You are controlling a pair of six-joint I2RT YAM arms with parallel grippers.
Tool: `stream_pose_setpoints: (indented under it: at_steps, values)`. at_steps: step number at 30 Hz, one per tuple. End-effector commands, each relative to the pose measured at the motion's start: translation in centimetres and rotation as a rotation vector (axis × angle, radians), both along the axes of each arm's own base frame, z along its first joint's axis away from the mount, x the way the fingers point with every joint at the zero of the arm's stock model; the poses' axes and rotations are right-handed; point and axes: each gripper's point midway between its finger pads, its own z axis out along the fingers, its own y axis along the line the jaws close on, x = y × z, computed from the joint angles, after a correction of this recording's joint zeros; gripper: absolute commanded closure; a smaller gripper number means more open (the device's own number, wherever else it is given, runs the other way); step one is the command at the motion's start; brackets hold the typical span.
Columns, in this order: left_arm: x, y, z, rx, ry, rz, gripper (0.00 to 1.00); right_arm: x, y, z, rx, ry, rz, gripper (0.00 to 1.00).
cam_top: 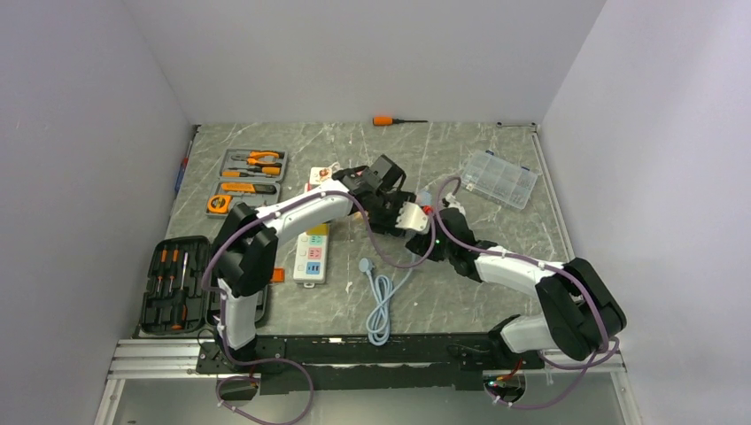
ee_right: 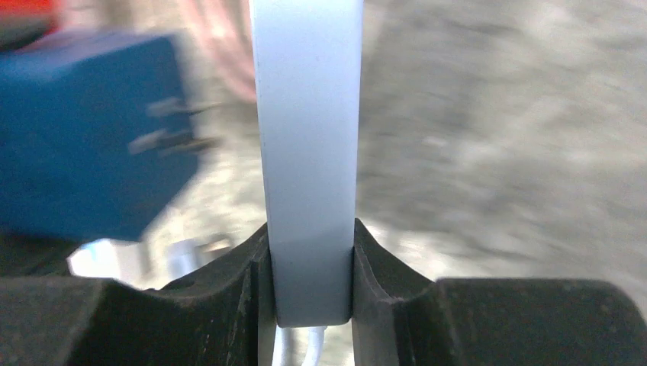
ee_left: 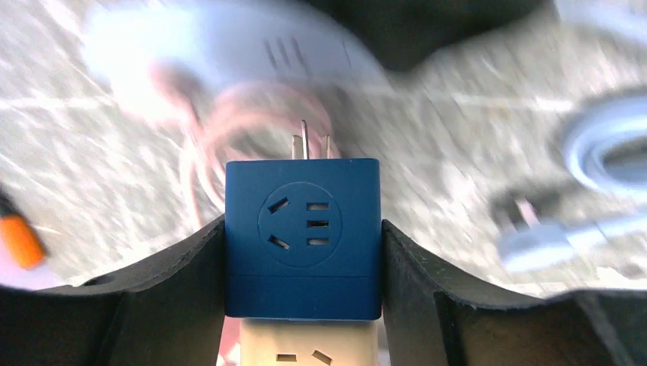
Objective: Pull the plug off the socket
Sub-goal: Remove the plug from the socket, then place the plug at the center of the board.
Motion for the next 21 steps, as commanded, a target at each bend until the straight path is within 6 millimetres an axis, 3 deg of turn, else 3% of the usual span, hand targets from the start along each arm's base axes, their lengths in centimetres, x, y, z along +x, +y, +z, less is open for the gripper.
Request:
stream_pose_setpoints:
  at_steps: [1,6,14,21]
  values:
    - [-1.5,6.6,0.3,0.194,-0.03,0.069,1.0,-3.7,-8.2,-6.2,-0.301,0.213,-0.219,1.0]
    - [-0.8,8.3,-0.1,0.223,-0.059,0.09,1.0,-3.9,-8.0,-6.1,-0.299,0.219,-0.203,1.0]
    - [-1.0,6.3,1.1,0.105,0.008,0.179,1.0,-2.9,-7.8,-3.9,-0.256,0.164,-0.188,1.0]
    - [-0.5,4.8,3.6,-0.03,0.14,0.49,1.0,-1.0,-9.3,-1.5,-0.207,0.123,-0.197,1.0]
